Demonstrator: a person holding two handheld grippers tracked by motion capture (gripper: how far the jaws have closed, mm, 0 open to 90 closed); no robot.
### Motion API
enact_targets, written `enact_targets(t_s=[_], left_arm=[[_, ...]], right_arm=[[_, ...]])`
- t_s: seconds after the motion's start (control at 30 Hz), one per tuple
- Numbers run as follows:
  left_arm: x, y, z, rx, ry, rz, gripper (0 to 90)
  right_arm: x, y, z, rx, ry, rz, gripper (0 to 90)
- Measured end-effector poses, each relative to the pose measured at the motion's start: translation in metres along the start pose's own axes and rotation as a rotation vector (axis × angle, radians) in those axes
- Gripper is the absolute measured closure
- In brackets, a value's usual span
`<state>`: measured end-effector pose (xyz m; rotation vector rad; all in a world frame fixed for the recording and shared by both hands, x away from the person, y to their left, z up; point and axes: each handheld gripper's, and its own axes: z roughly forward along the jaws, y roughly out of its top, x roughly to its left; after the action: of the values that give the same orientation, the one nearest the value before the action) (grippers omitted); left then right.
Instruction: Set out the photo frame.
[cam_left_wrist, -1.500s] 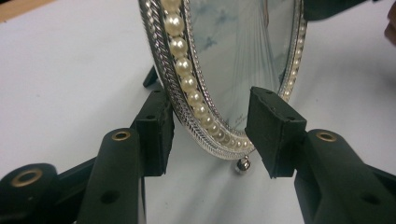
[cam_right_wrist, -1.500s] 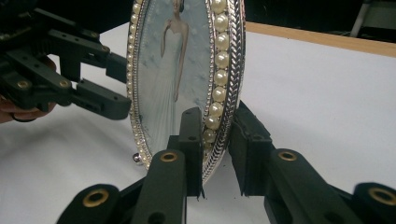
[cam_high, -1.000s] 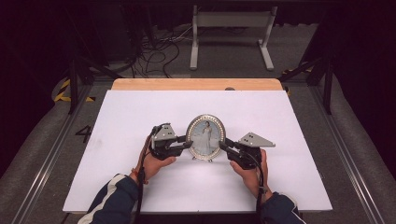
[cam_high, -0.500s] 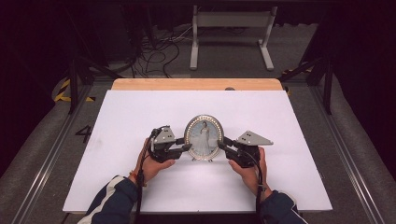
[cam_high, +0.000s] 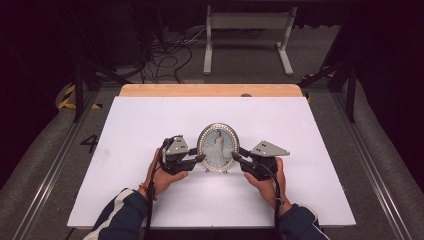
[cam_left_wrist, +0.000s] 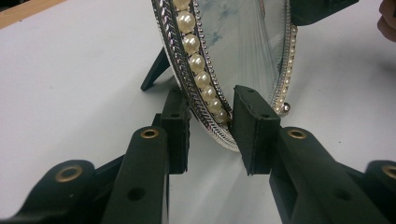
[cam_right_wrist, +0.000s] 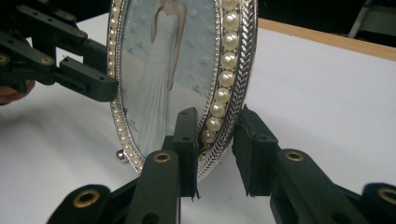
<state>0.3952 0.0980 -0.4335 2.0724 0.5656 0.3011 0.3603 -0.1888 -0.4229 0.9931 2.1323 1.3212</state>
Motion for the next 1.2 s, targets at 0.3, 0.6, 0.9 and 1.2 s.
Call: enact_targets(t_s=[0.3,0.6,0.9,1.2], left_arm=[[-0.0003,0.0004,0.0002,-0.004,0.011,0.009,66.3],[-0.0023,0.0019,-0.0041,-0.009,0.03,0.028,62.3],[-0.0029,0.0023,-0.0073,-0.015,0.043,0.035,60.3],[-0.0038,0.0029,-0.0072,-0.007,0.054,0.047,55.4]], right_arm=[[-0.0005,0.0009,0.0002,0.023,0.003,-0.025,68.0],[-0.0021,0.003,-0.0016,0.047,0.011,-0.031,66.1],[-0.0016,0.0045,-0.0026,0.058,0.003,-0.055,62.6],[-0.0031,0.0067,-0.0049,0.057,-0.004,-0.061,57.8]])
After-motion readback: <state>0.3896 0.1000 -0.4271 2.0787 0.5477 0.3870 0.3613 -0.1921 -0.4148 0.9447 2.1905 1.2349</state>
